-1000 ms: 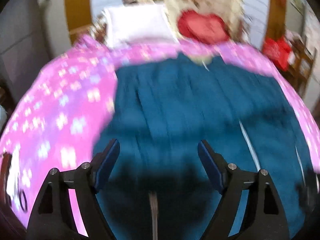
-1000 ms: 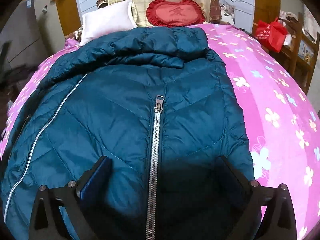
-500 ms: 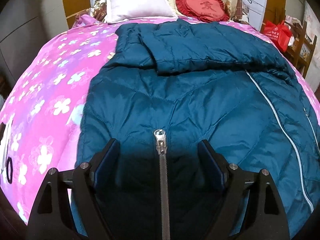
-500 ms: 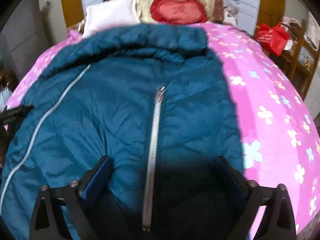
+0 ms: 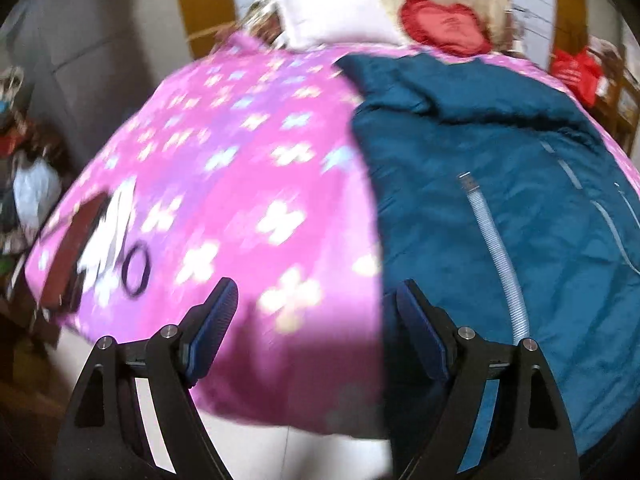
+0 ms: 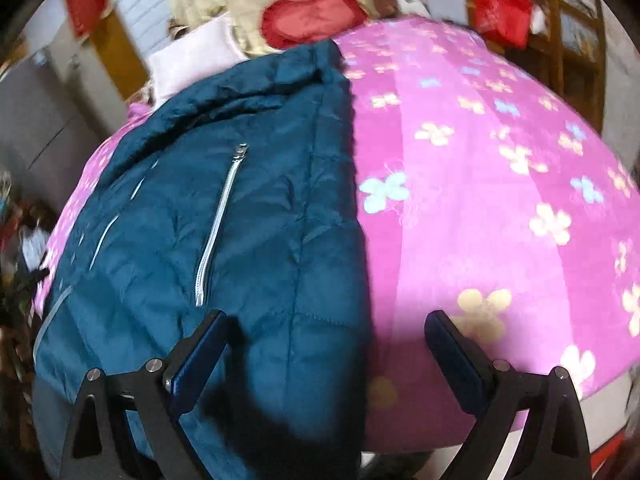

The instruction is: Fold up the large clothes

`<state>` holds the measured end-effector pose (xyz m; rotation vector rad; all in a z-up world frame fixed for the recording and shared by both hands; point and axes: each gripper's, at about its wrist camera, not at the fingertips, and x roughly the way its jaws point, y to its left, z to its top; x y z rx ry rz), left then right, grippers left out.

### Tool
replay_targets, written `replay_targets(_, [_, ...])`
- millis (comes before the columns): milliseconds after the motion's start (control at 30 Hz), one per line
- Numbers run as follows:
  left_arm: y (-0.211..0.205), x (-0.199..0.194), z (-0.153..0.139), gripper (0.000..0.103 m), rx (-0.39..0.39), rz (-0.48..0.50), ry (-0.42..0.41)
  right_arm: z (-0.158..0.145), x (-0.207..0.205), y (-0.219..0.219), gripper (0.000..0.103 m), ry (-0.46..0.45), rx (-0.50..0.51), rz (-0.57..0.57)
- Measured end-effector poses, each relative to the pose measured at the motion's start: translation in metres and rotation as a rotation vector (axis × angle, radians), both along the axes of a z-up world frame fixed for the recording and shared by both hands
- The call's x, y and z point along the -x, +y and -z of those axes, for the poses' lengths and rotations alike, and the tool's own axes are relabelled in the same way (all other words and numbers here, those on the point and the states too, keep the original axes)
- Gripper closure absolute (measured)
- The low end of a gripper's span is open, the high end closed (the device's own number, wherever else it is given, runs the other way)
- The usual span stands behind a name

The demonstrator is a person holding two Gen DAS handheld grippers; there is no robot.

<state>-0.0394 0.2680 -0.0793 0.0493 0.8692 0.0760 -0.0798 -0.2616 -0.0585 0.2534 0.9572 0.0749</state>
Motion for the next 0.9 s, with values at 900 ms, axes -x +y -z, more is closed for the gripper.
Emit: replay_targets(900, [-0.002, 0.065, 0.012, 0.021, 0.43, 0.307, 0.101, -0.003, -0.008, 0.016, 0.004, -0.056, -0.37, -0.259])
